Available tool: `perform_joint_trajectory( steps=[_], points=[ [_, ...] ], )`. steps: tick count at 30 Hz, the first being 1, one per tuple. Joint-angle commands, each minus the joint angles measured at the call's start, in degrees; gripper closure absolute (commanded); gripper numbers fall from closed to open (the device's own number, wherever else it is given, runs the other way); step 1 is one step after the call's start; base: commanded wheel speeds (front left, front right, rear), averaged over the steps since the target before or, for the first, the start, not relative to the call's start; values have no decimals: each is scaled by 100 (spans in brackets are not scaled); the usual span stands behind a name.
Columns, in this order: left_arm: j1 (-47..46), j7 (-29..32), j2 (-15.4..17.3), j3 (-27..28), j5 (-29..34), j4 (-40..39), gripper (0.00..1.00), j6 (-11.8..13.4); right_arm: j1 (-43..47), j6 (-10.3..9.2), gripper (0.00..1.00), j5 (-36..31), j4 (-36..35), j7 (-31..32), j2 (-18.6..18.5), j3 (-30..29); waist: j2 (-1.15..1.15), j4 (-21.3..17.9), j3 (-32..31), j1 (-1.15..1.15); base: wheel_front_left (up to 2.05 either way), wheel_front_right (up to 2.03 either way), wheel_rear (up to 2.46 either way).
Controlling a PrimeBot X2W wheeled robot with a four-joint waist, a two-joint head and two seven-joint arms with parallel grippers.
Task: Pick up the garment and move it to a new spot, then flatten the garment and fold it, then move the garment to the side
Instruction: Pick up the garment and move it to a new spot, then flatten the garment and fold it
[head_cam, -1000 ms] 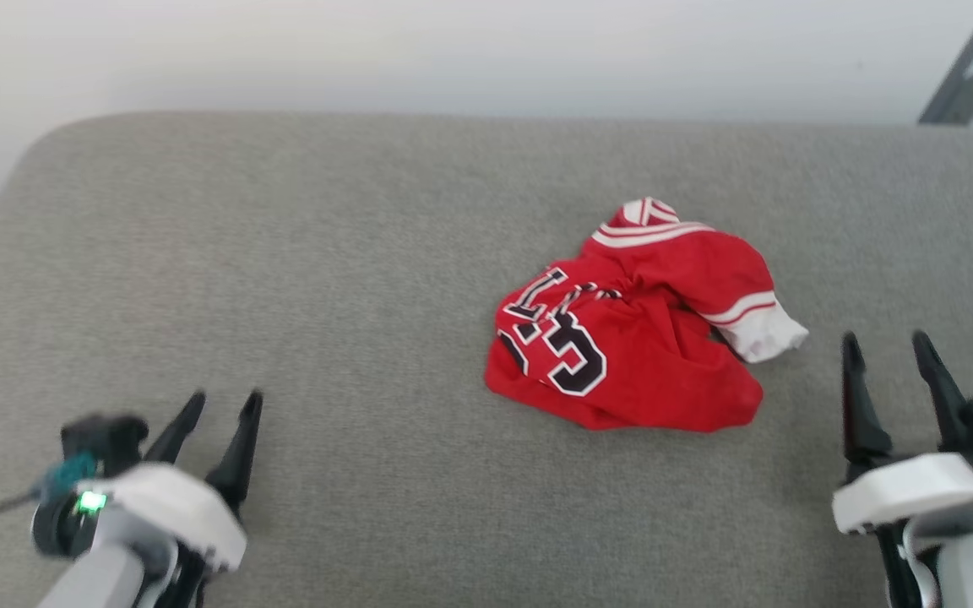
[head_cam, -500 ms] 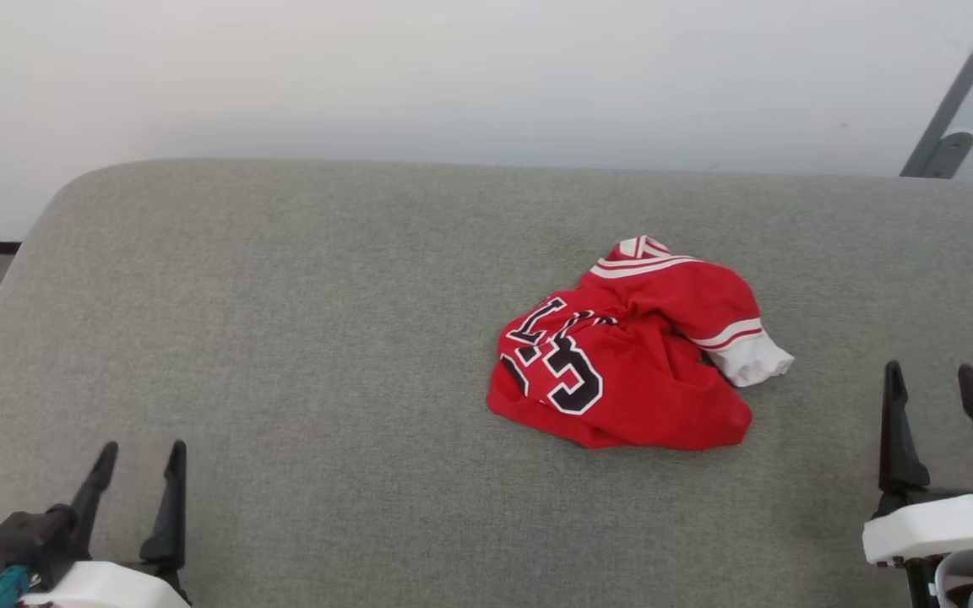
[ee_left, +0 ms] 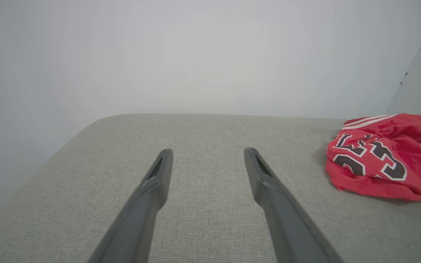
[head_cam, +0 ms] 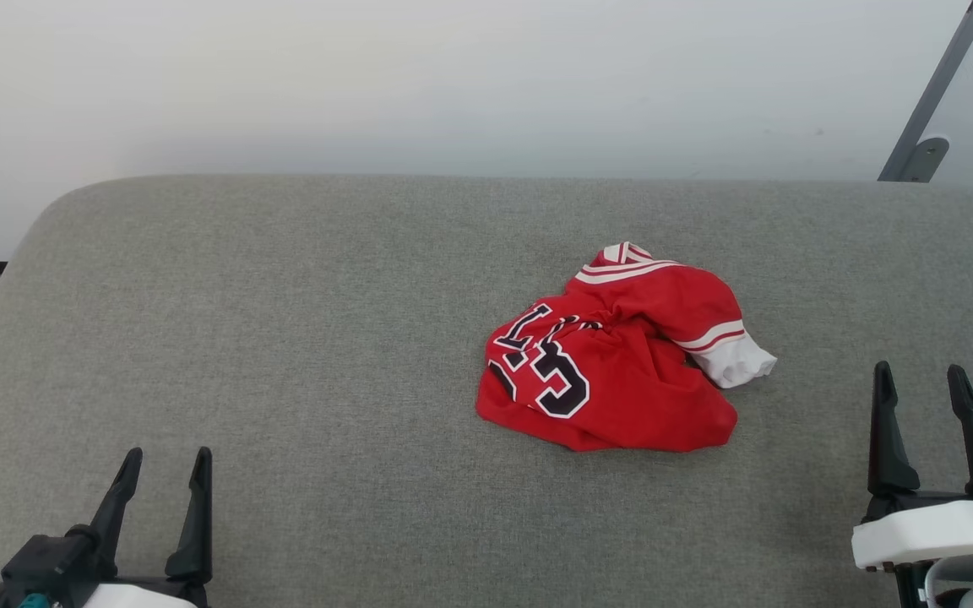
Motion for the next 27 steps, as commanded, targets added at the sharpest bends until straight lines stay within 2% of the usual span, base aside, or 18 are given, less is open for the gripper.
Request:
perform_joint_trajectory(
  steps=[1, 8, 14, 21, 22, 27],
  points=[
    [44, -27, 19, -8, -38, -32, 0, -10, -4, -2, 0, -8, 19, -29, 10, -2, 0, 1, 9, 0, 0, 0, 0],
    [66, -27, 2, -45, -96, -94, 0, -12, -44, -2, 0, -47, 129, 23, -53, -15, 0, 45, 72, 0, 0, 0, 0],
    [-126, -27, -84, -124, -139, -87, 0, -12, -359, -1, 0, -442, 396, 619, -452, 242, 0, 152, 317, 0, 0, 0, 0],
    [-454, -27, -255, -319, -266, 26, 0, -4, -1179, -2, 0, -416, 763, 2297, -1401, 920, 0, 419, 862, 0, 0, 0, 0],
    [-559, -27, -292, -389, -308, 66, 0, -3, -1394, -2, 0, -232, 869, 2857, -1618, 1131, 0, 520, 1007, 0, 0, 0, 0],
    [-772, -28, -366, -543, -458, 236, 0, -2, -1818, -2, 0, 246, 941, 4134, -2108, 1728, 0, 756, 1276, 0, 0, 0, 0]
  ],
)
